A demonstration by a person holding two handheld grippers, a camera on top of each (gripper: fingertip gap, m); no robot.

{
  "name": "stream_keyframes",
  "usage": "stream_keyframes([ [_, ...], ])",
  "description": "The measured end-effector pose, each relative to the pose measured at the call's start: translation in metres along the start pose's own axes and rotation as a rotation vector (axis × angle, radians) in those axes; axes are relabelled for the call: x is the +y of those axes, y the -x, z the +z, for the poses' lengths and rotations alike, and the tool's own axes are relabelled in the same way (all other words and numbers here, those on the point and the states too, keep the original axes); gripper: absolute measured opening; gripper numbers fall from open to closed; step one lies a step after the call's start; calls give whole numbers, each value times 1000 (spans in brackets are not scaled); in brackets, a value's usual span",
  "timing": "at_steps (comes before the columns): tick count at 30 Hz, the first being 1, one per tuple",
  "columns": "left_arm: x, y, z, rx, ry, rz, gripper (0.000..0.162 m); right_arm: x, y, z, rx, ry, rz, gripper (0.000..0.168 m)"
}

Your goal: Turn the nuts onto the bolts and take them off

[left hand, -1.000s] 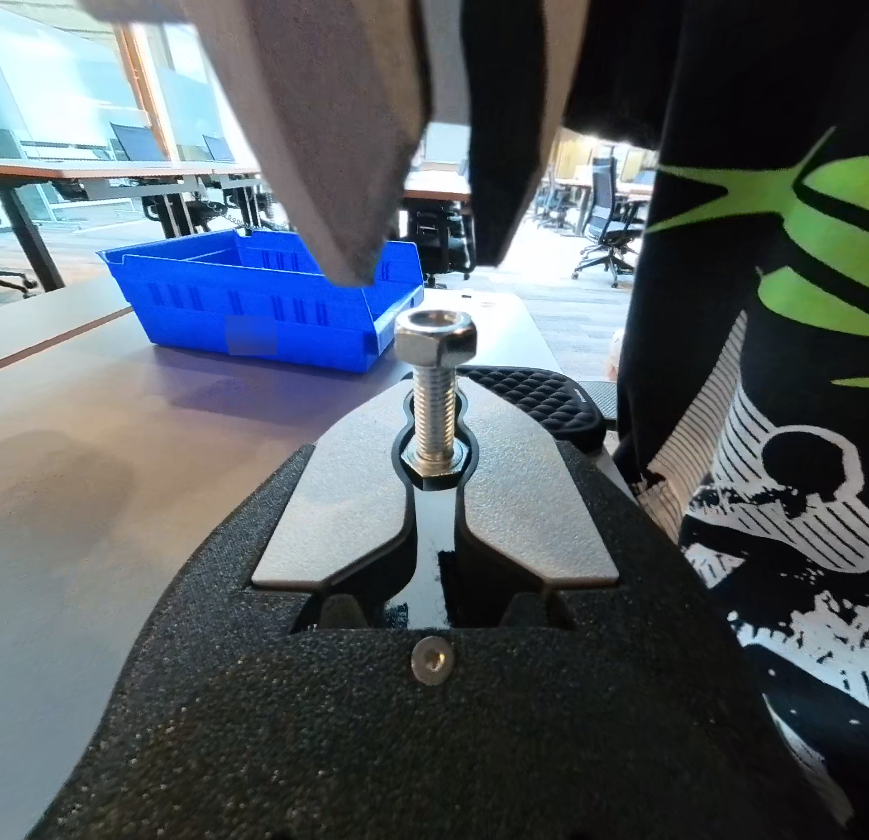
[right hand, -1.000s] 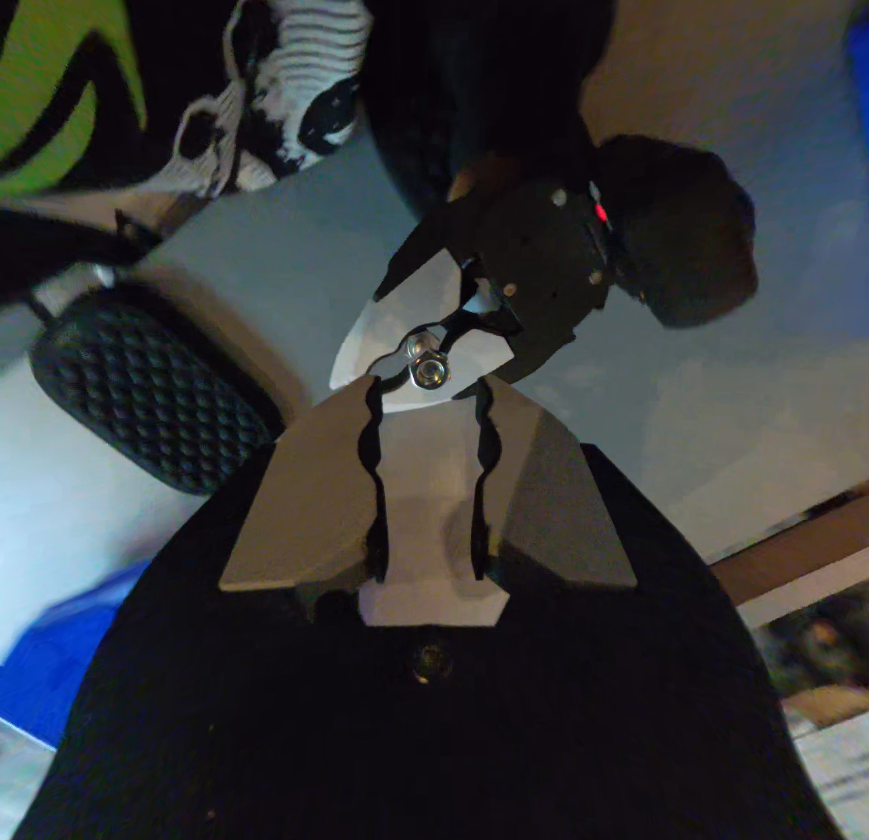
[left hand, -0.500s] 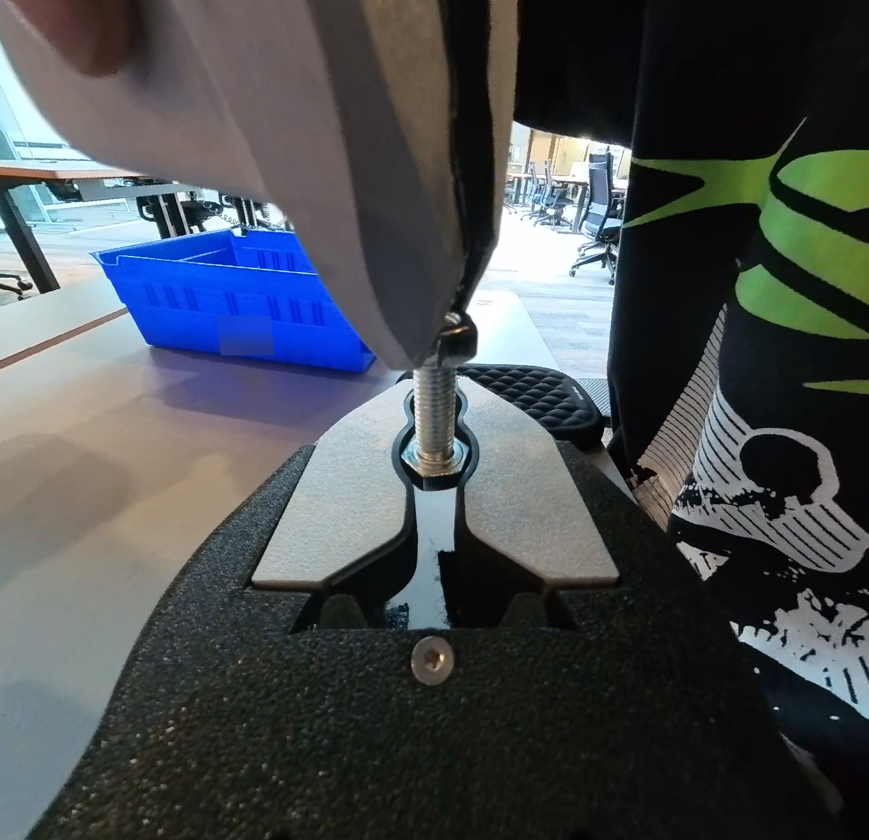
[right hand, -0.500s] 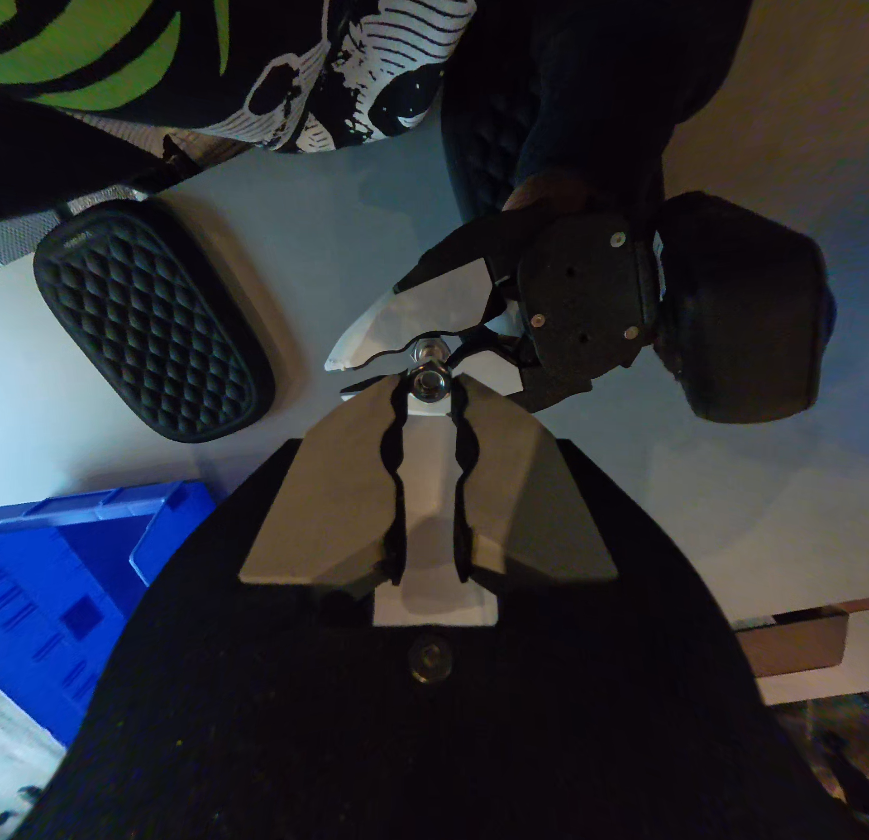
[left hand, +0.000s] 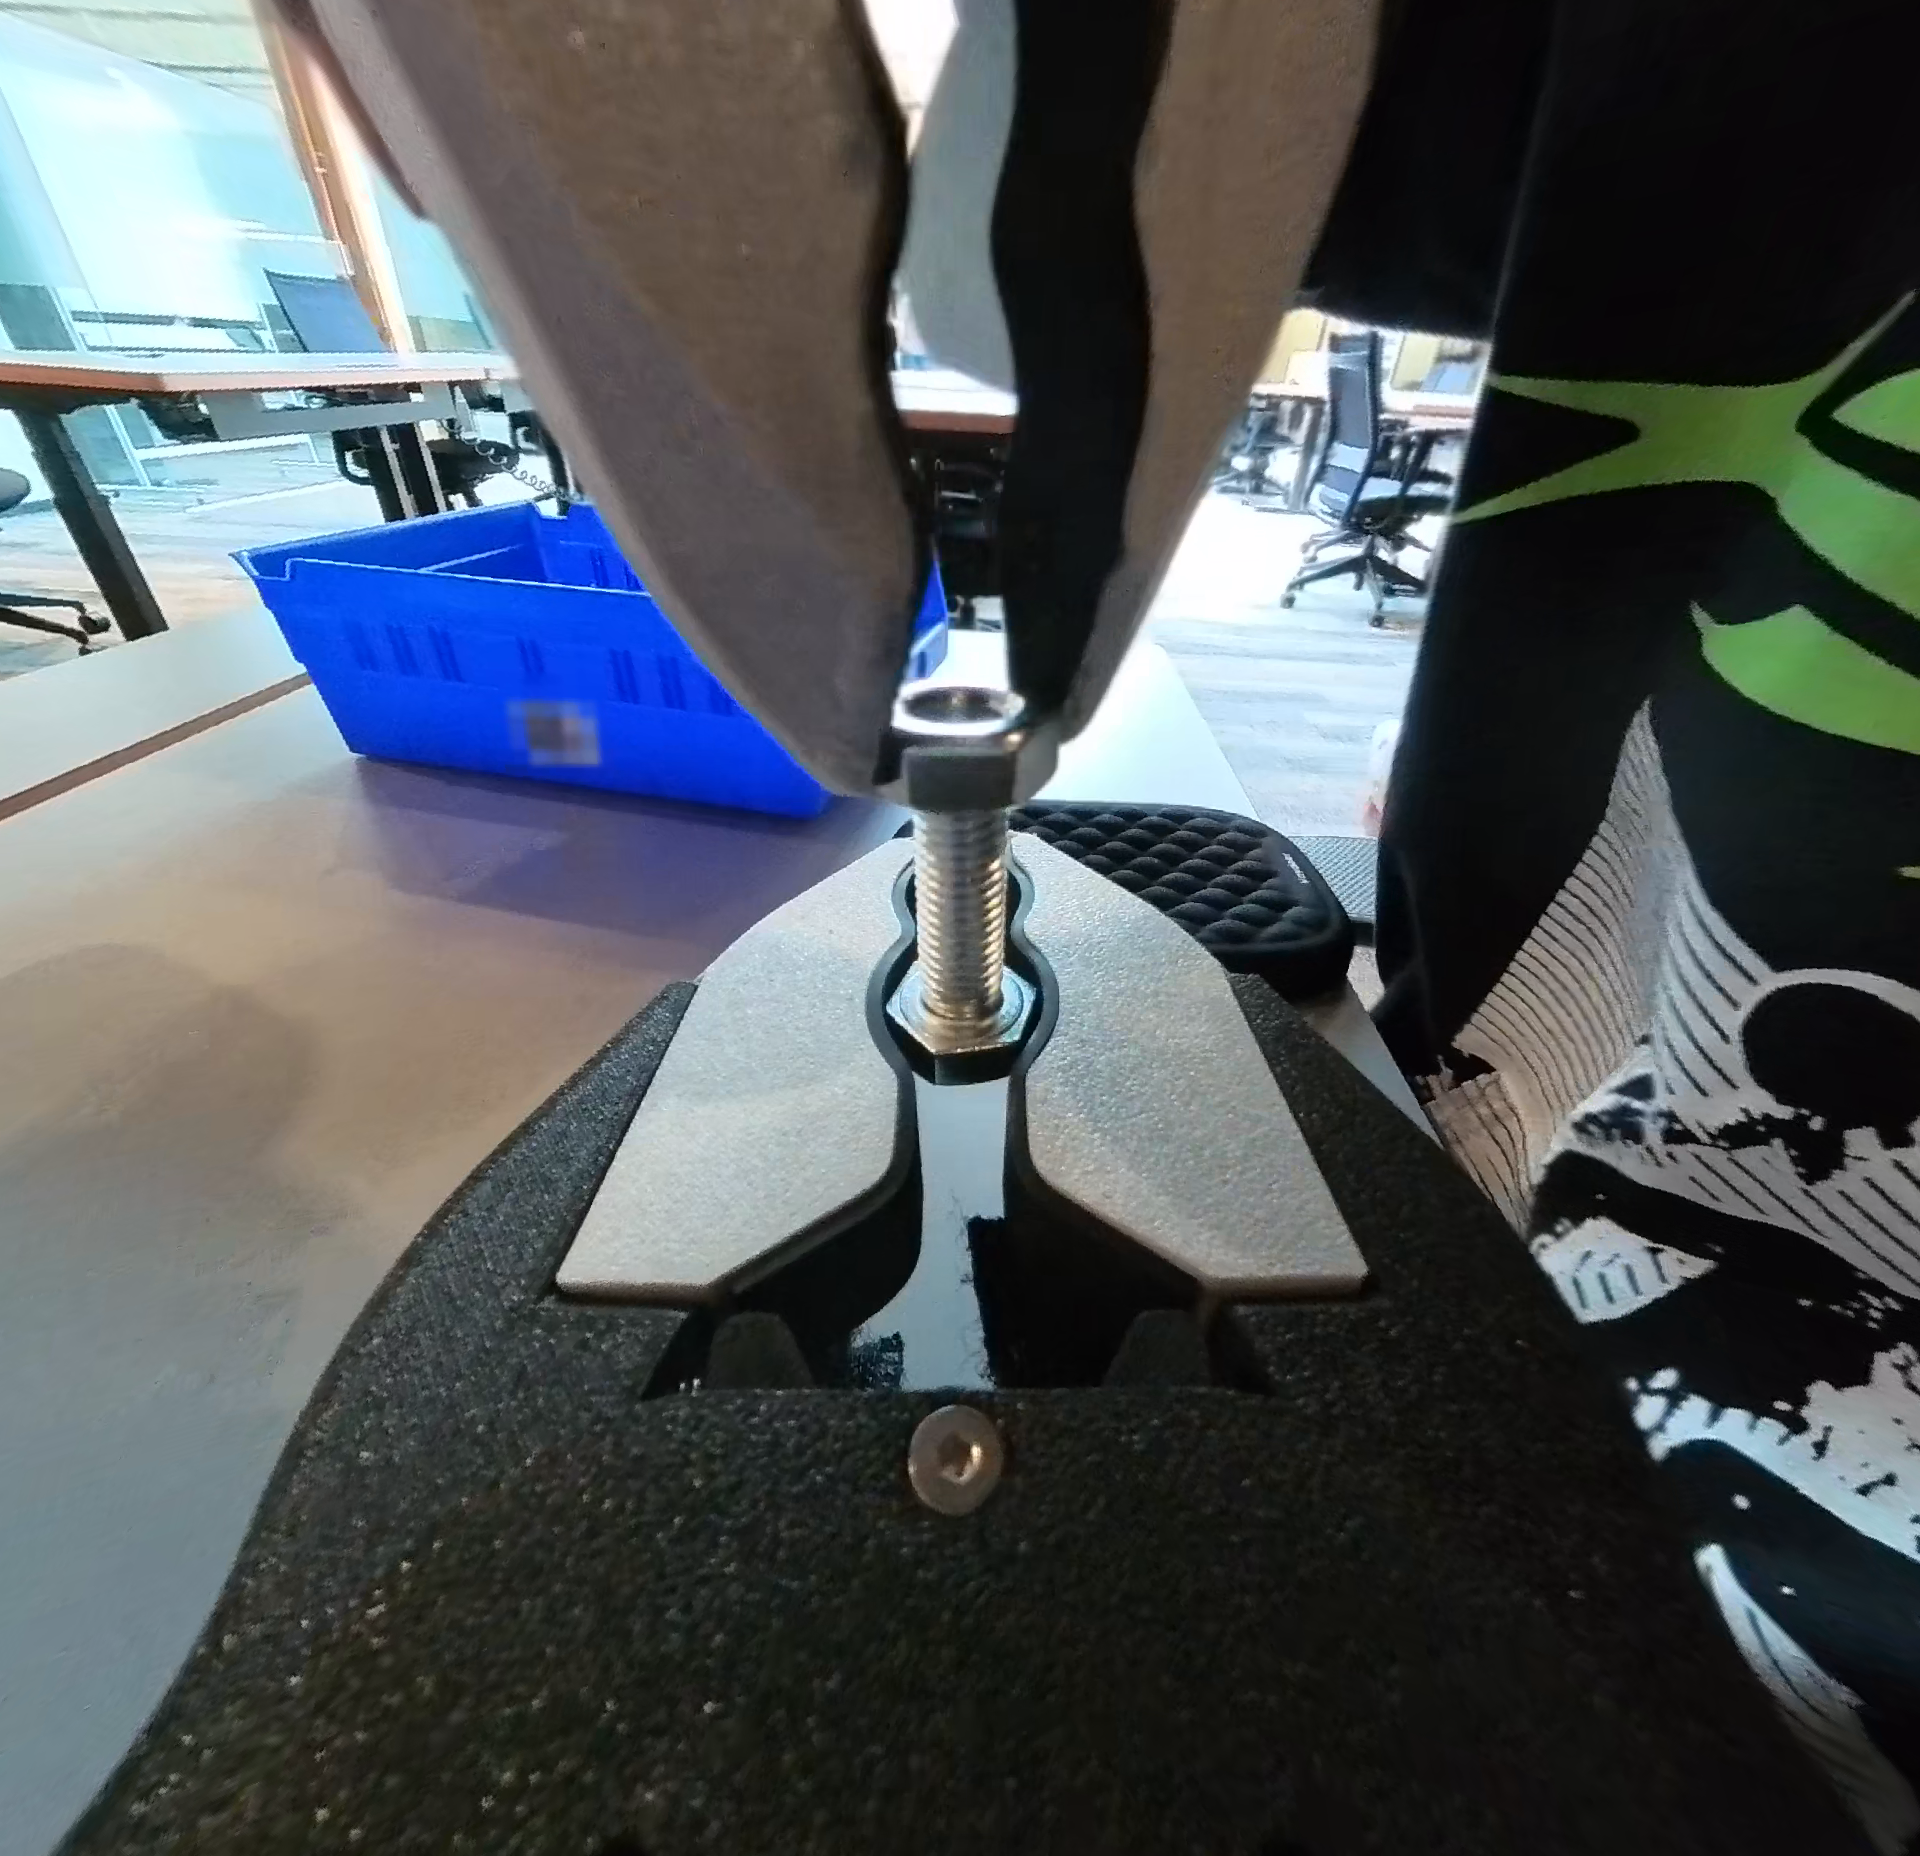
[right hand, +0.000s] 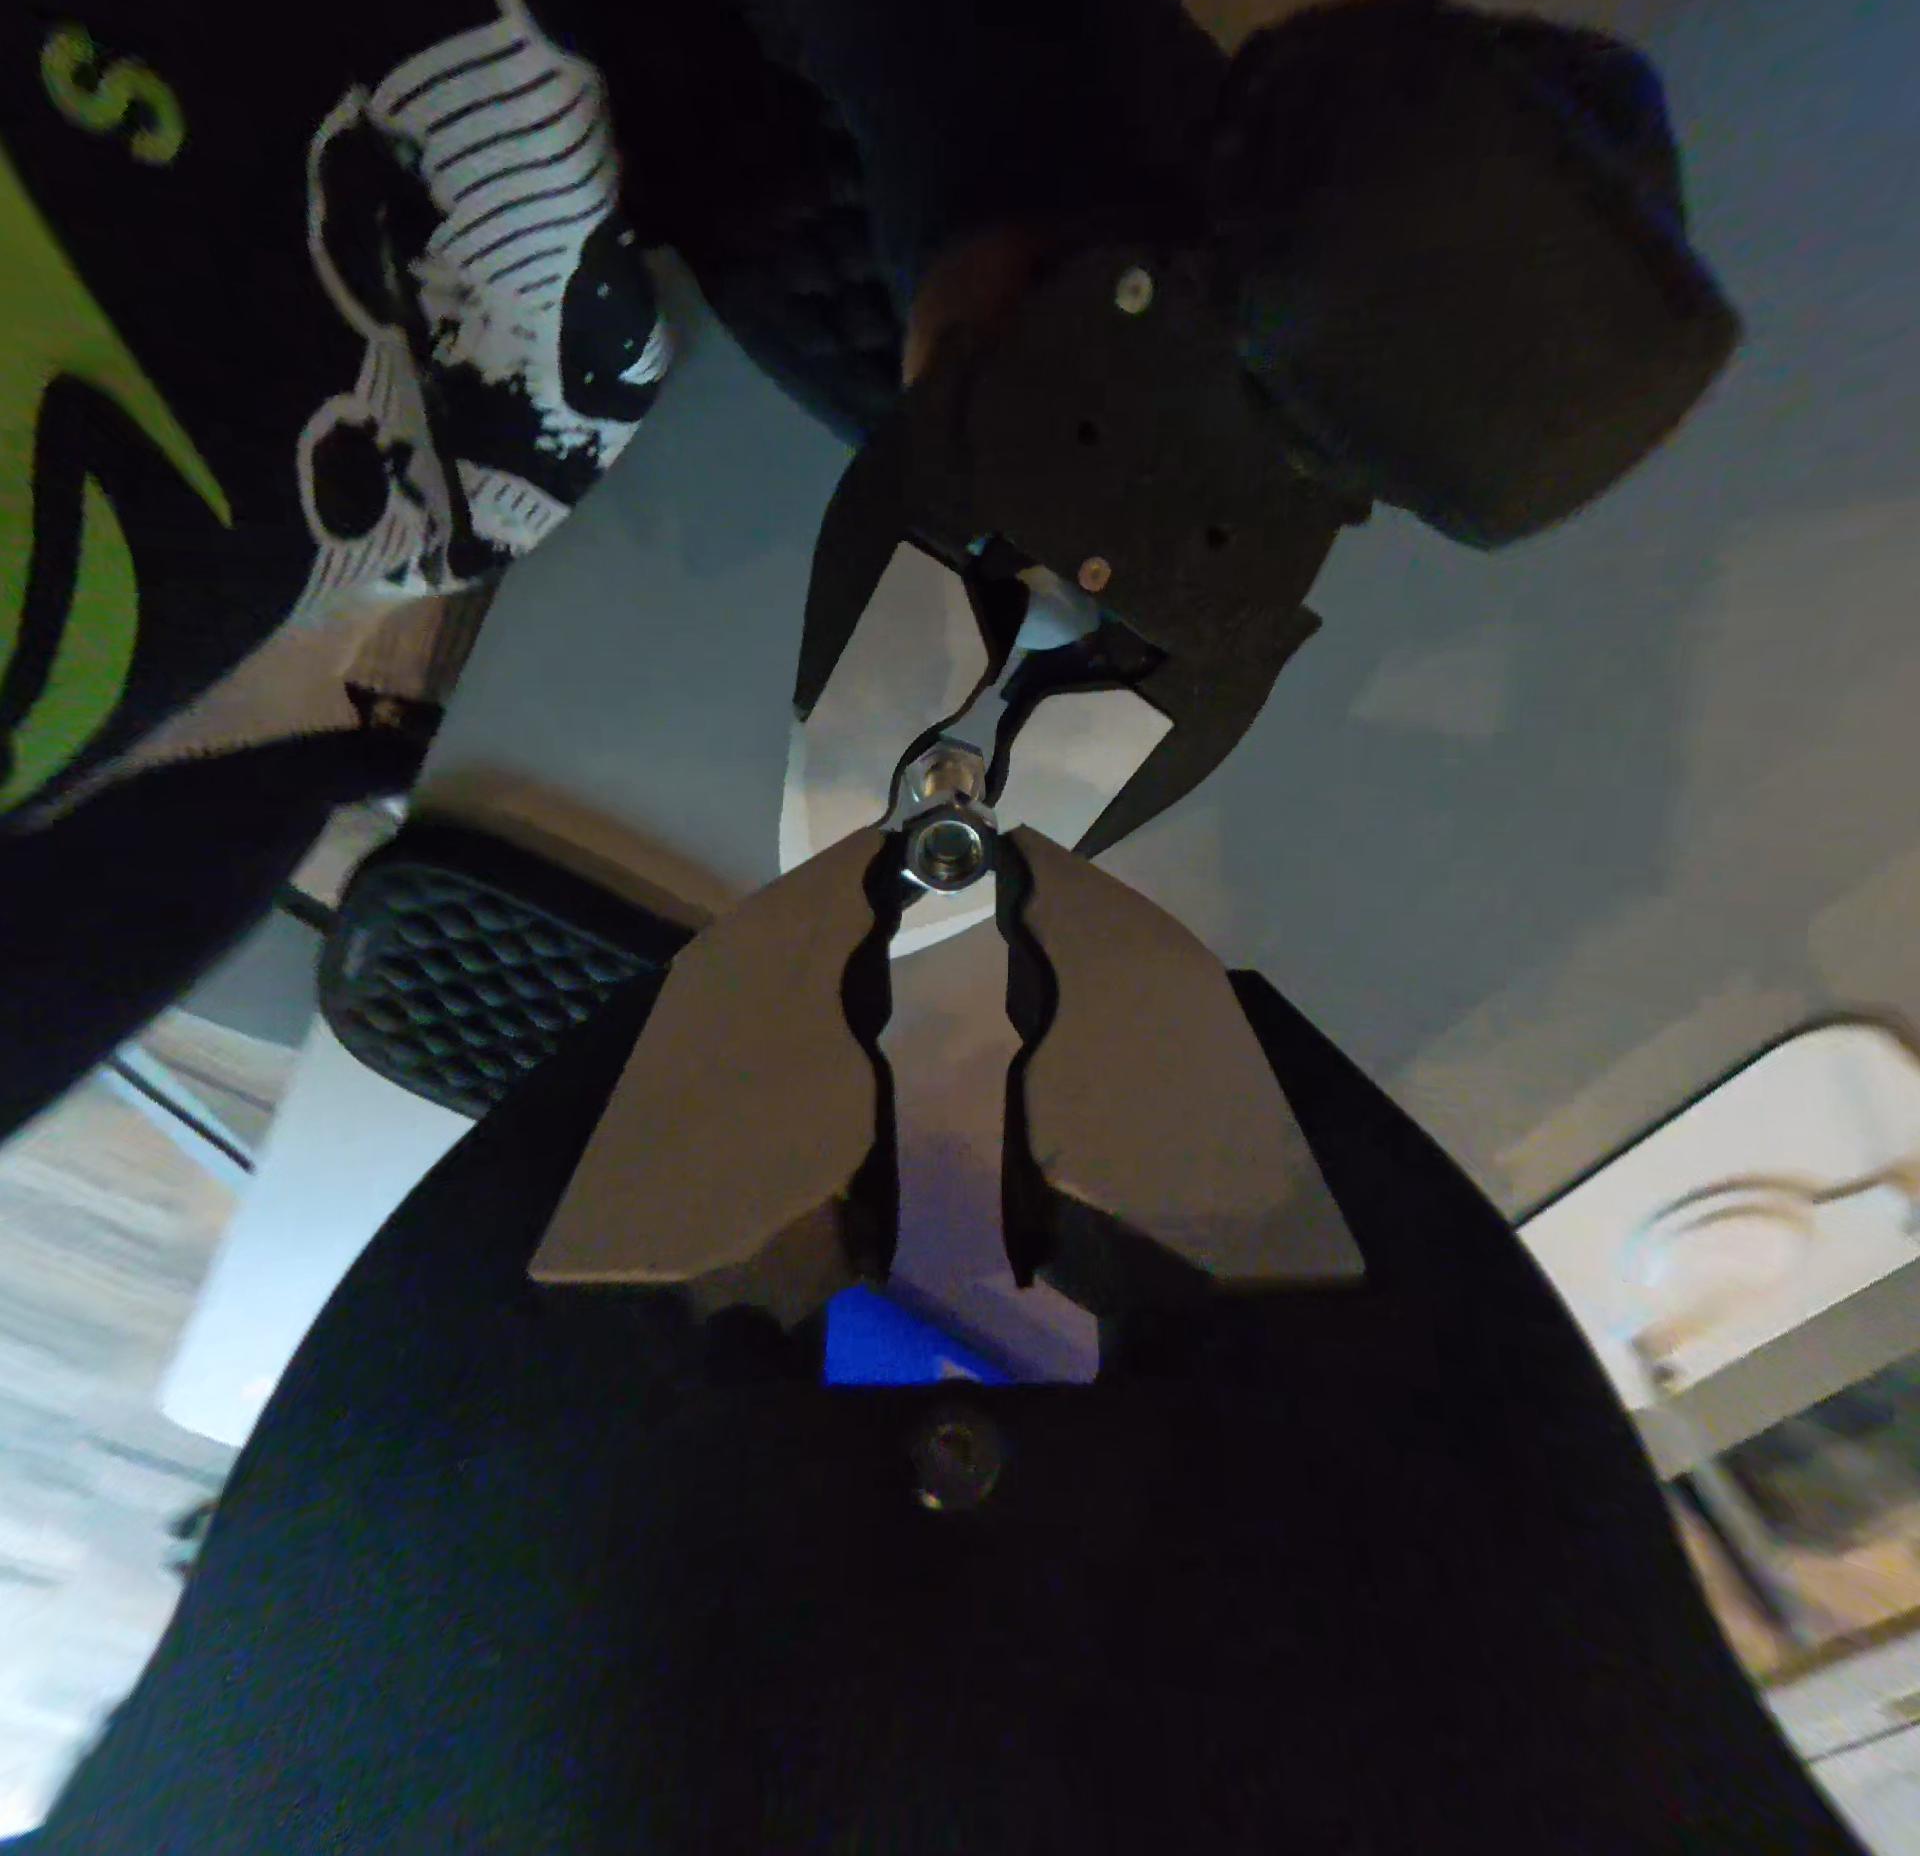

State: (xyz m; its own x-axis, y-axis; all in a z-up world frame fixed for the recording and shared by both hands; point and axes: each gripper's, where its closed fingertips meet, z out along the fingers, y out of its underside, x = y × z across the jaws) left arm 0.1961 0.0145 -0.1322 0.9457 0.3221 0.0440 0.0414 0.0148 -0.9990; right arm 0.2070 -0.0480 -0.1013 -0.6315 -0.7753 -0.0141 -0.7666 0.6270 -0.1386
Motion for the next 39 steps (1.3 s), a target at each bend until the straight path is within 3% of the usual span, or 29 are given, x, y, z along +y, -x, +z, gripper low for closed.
stream_keyframes([
  [5, 0, 1, 0, -6, 3, -2, 12, 1, 0, 0, 20, -29, 308, 17],
  [12, -1, 2, 0, -8, -7, -1, 12, -2, 1, 1, 47, -81, 488, 19],
  [15, -2, 3, -1, -2, -14, -5, 12, -7, 7, 0, 22, -108, 372, 40],
  [21, -2, 0, 0, 17, -11, 2, 12, -6, 7, -14, 63, -79, -332, 42],
  [23, -1, 0, 0, 22, -8, 6, 12, -9, 8, -14, 25, -78, -441, 39],
  [30, -2, 0, 0, 25, -10, 6, 12, -6, 7, -5, -118, -33, -567, 33],
  [39, -1, 0, 1, 29, -4, 13, 12, -6, 7, 1, -102, -49, -572, 20],
])
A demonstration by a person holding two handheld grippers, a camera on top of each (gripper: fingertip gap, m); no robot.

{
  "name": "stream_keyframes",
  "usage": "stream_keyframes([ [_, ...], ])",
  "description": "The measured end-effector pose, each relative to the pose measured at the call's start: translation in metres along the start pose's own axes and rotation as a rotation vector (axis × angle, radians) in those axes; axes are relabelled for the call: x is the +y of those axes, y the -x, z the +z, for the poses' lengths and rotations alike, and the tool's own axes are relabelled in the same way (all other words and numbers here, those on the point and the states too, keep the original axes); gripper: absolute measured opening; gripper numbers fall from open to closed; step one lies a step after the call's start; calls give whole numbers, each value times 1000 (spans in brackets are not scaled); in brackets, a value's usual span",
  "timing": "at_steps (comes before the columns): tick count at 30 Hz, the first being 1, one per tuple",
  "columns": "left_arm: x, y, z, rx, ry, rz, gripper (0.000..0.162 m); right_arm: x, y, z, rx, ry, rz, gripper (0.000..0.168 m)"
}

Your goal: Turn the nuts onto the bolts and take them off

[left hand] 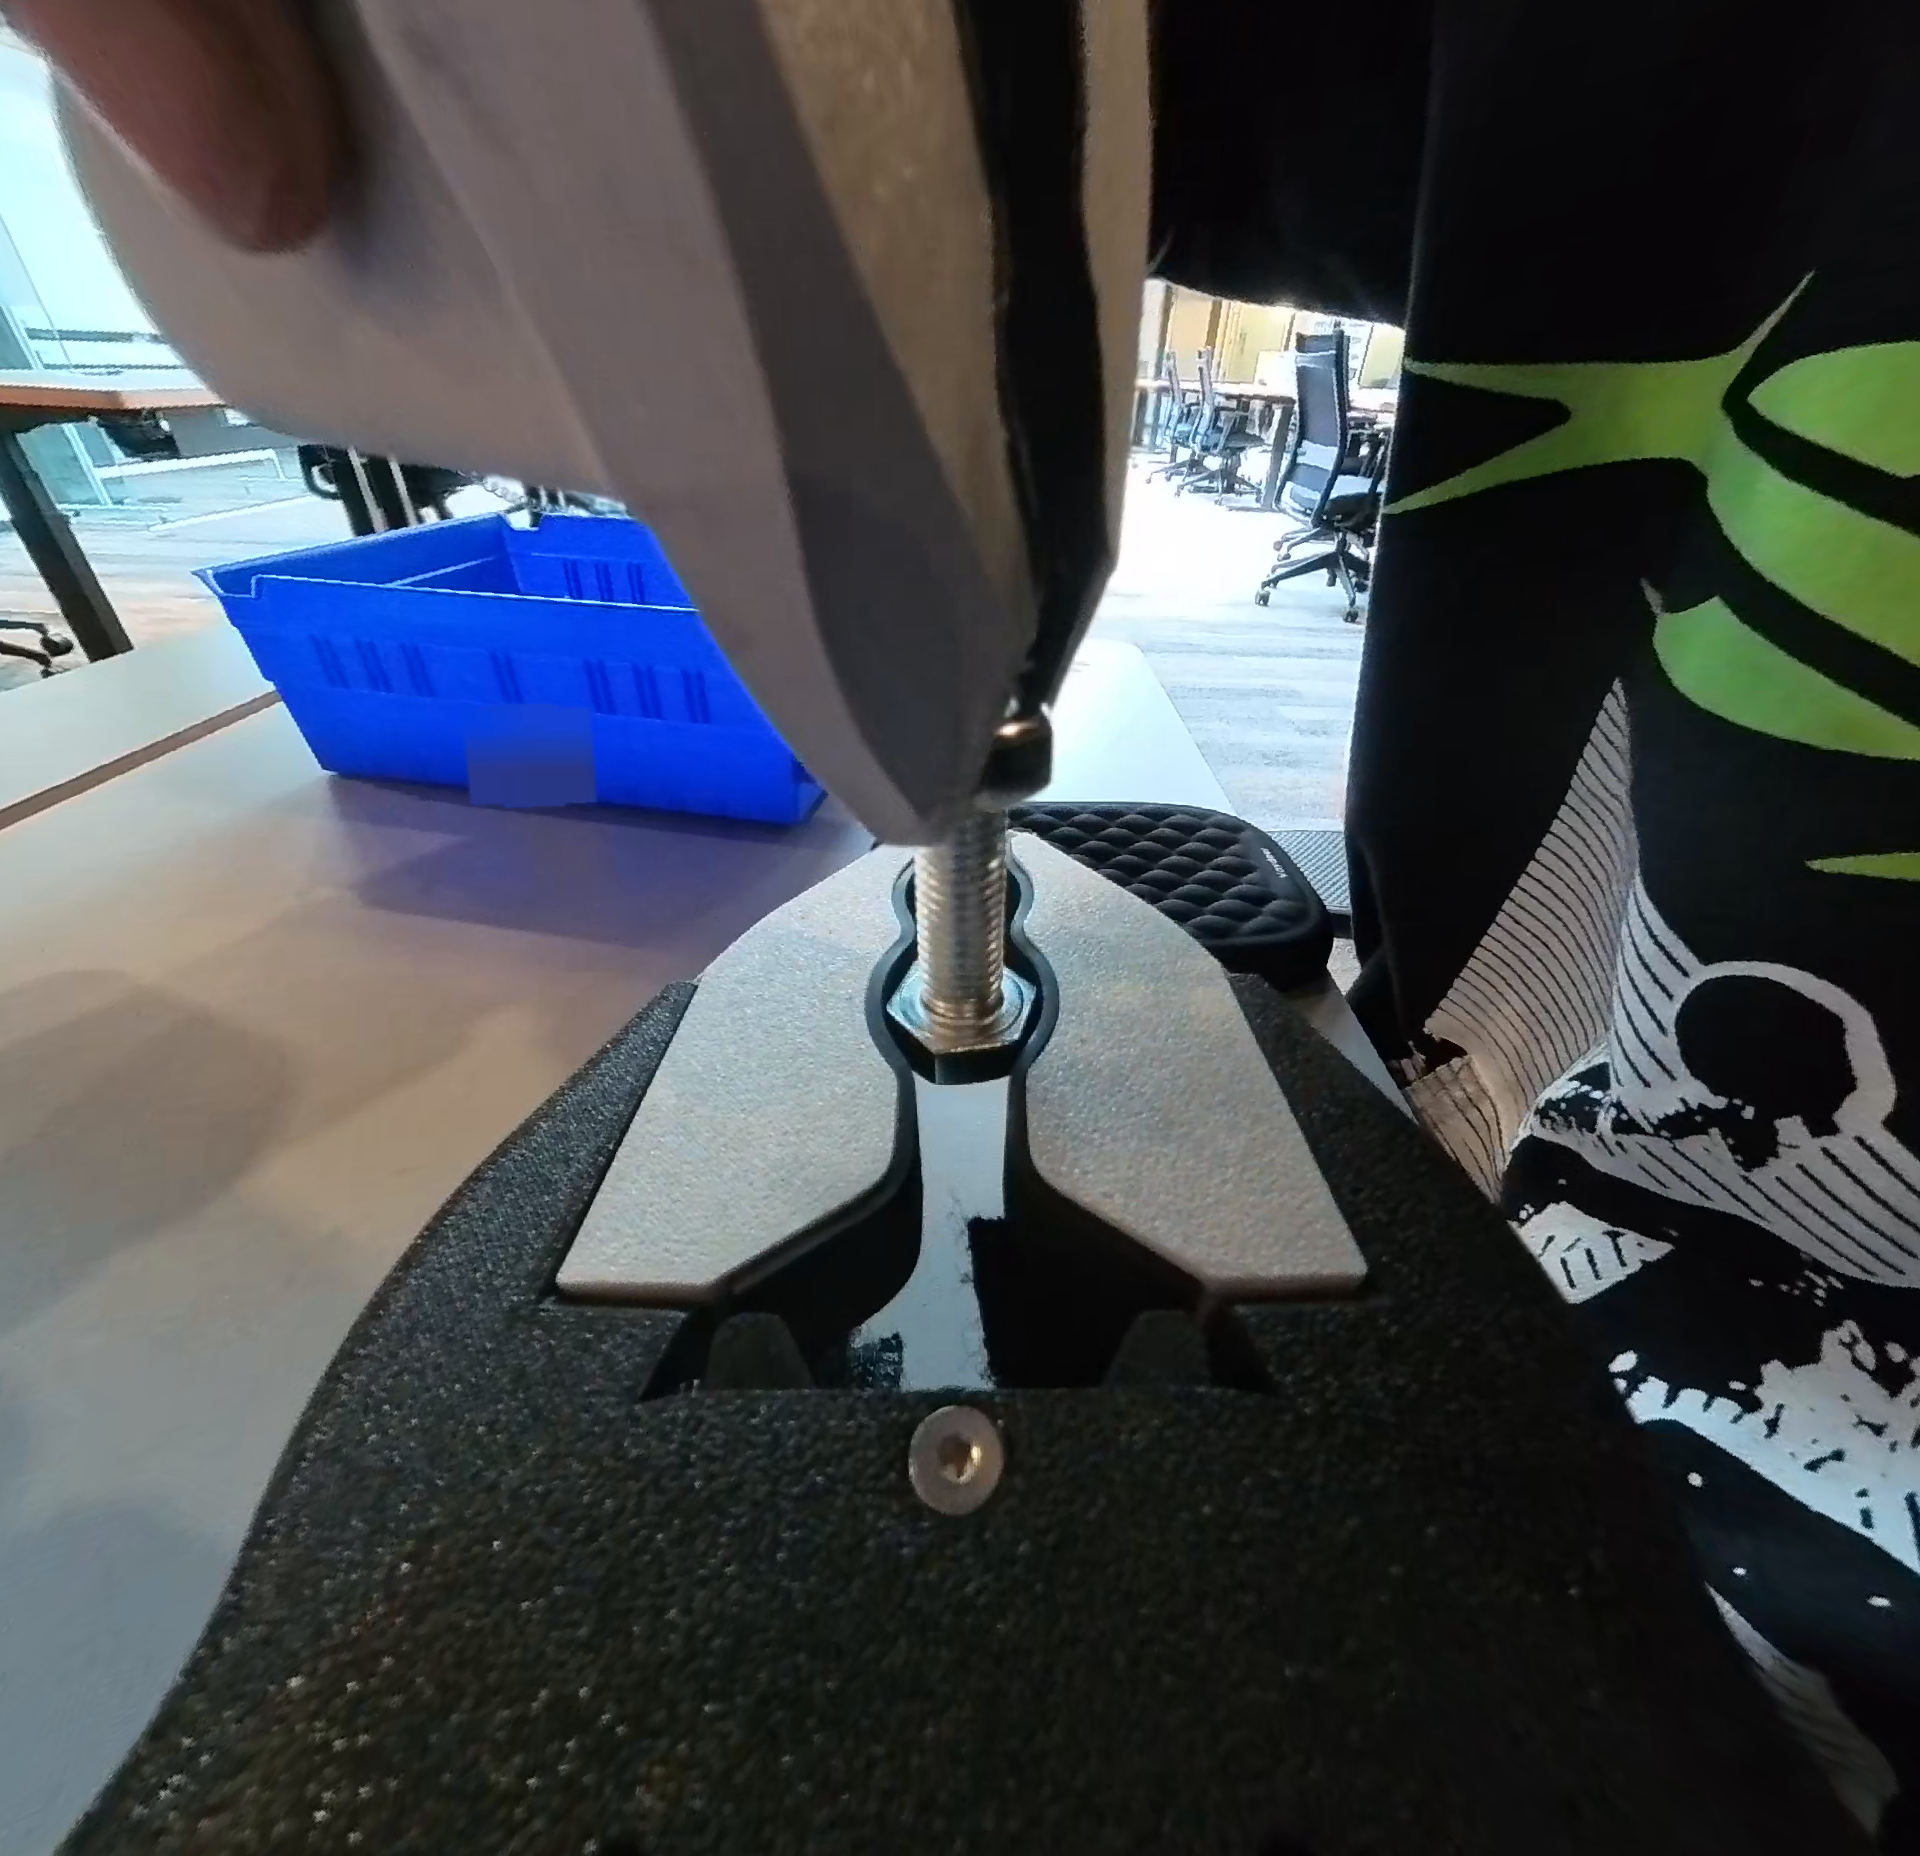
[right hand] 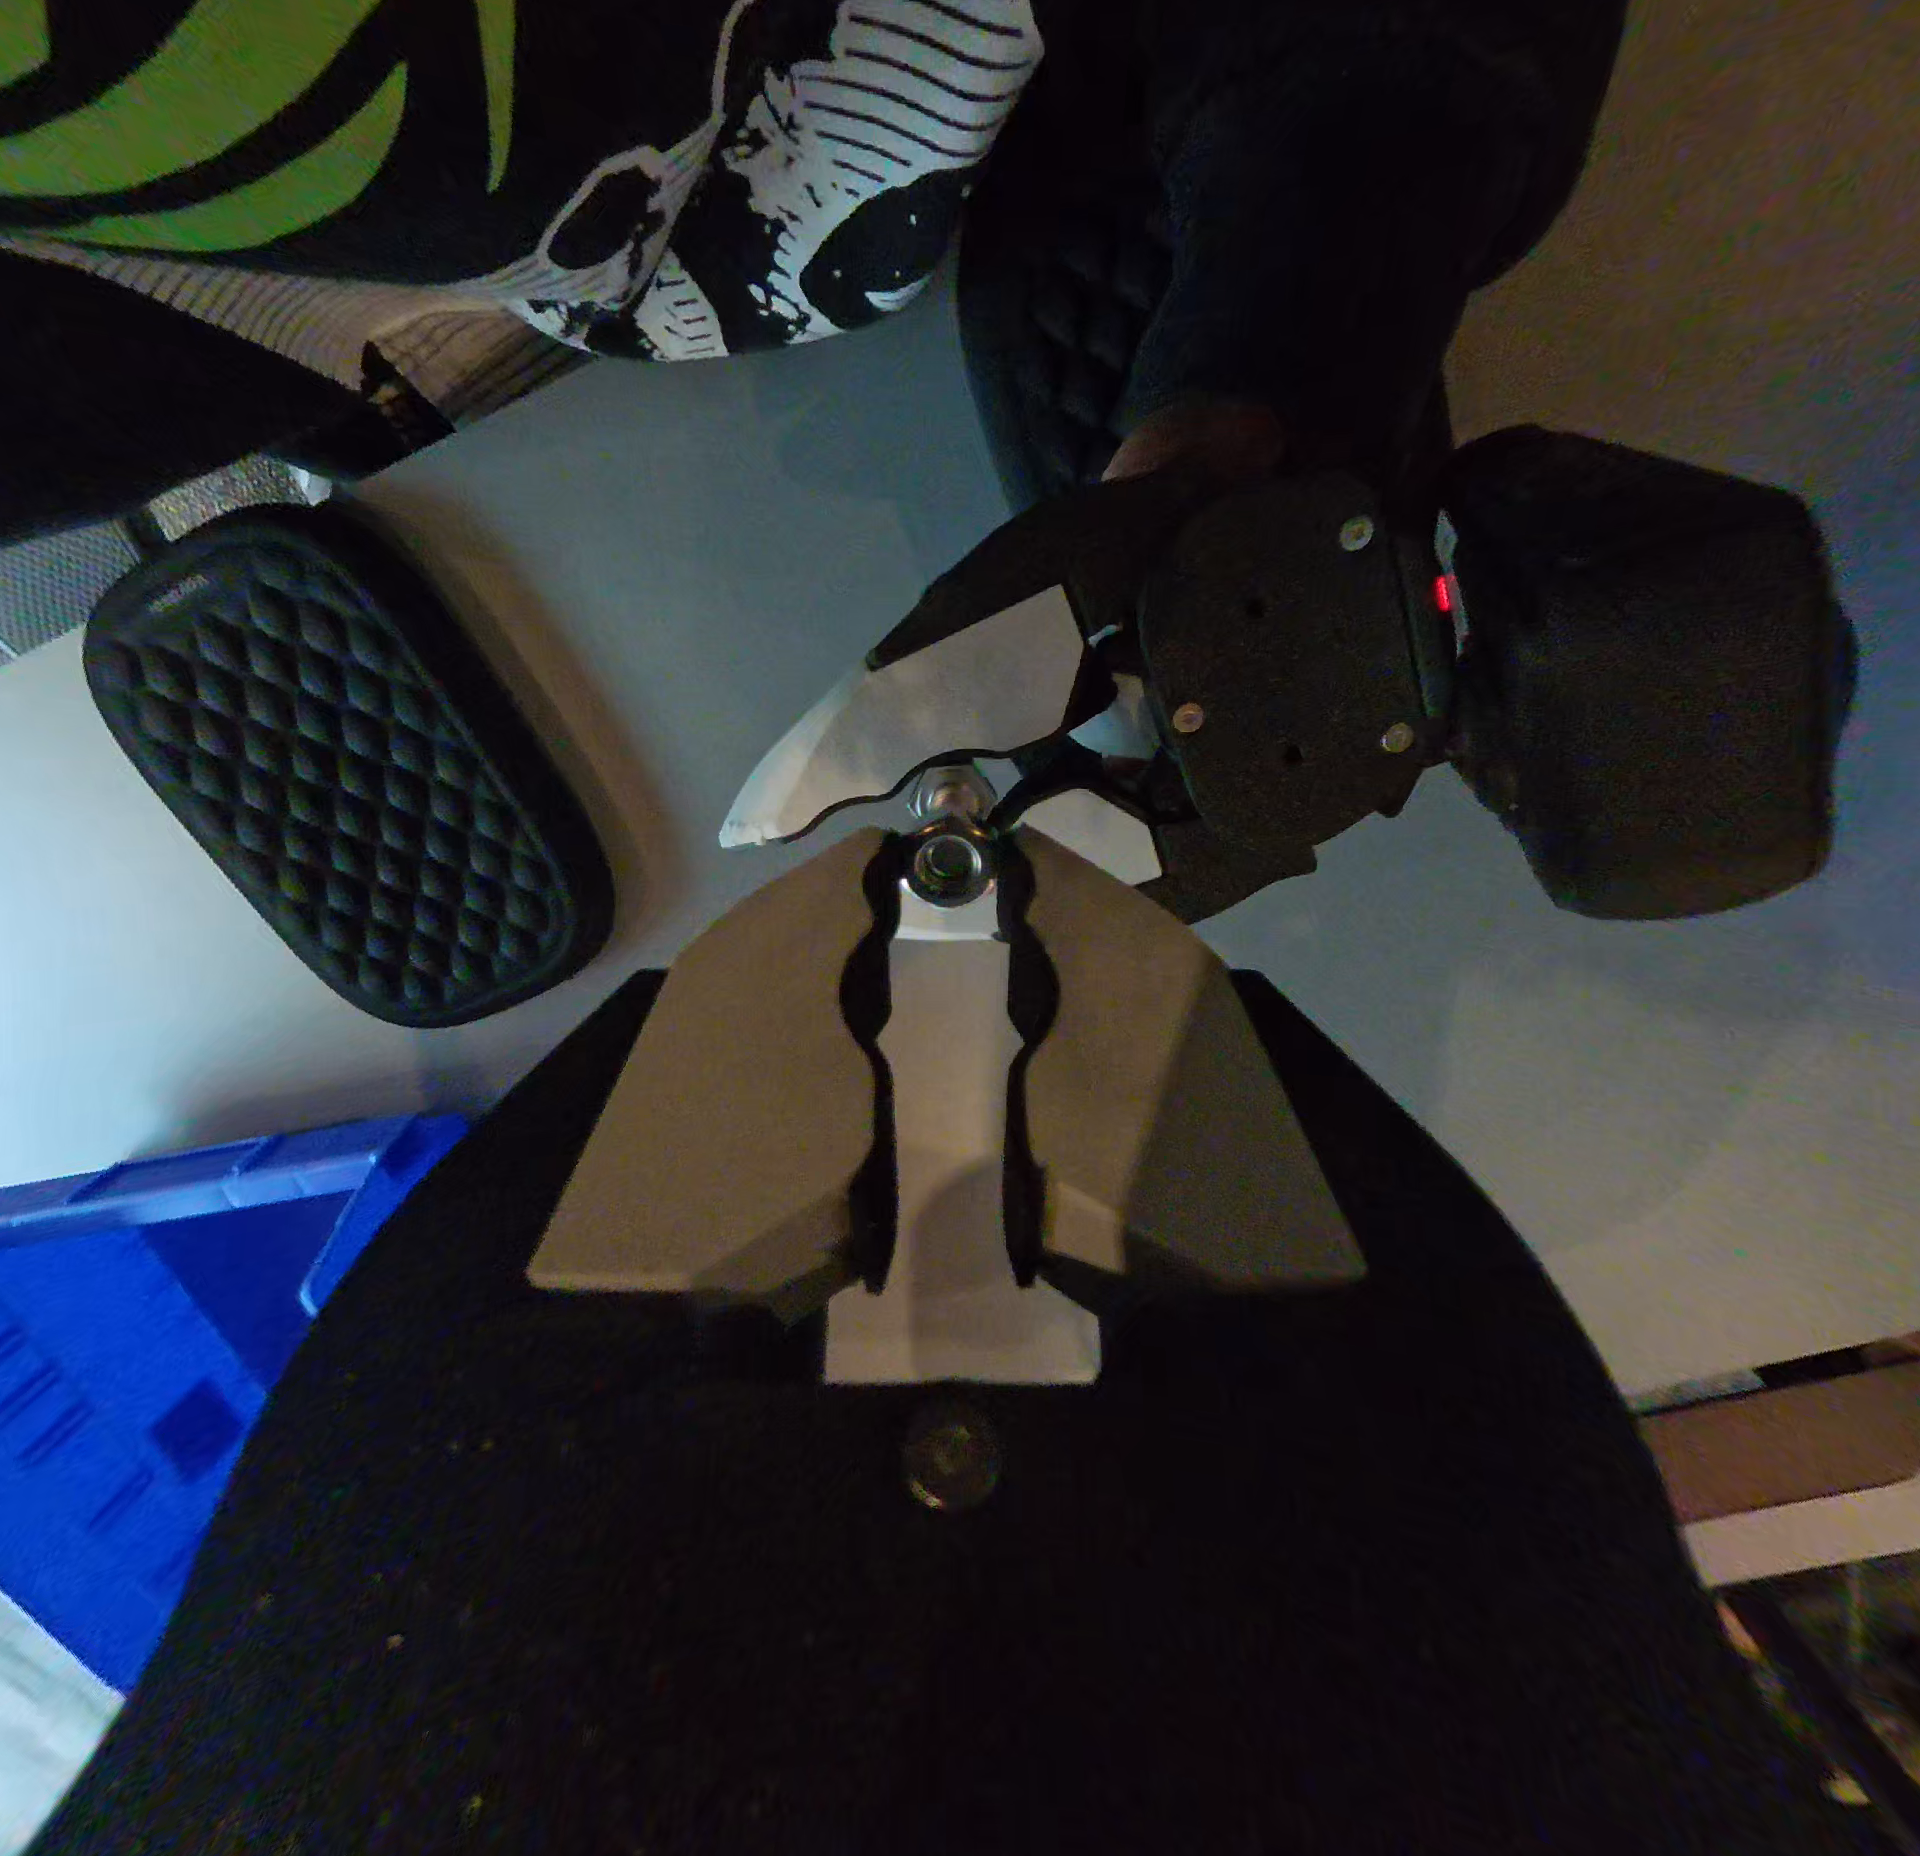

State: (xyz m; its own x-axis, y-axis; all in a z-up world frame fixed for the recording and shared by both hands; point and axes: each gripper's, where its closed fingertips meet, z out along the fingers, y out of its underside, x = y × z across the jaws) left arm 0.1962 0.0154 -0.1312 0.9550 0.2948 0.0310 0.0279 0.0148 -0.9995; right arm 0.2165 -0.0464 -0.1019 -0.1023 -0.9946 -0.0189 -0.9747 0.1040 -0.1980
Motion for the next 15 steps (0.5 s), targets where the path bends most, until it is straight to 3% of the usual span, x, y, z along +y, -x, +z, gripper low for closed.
stream_keyframes([
  [7, -1, 3, -1, -16, -8, -7, 12, 1, -2, -1, 38, 13, 166, 17],
  [15, 2, 4, 1, -32, 12, -3, 12, 2, -2, 2, 122, 28, 658, 17],
])
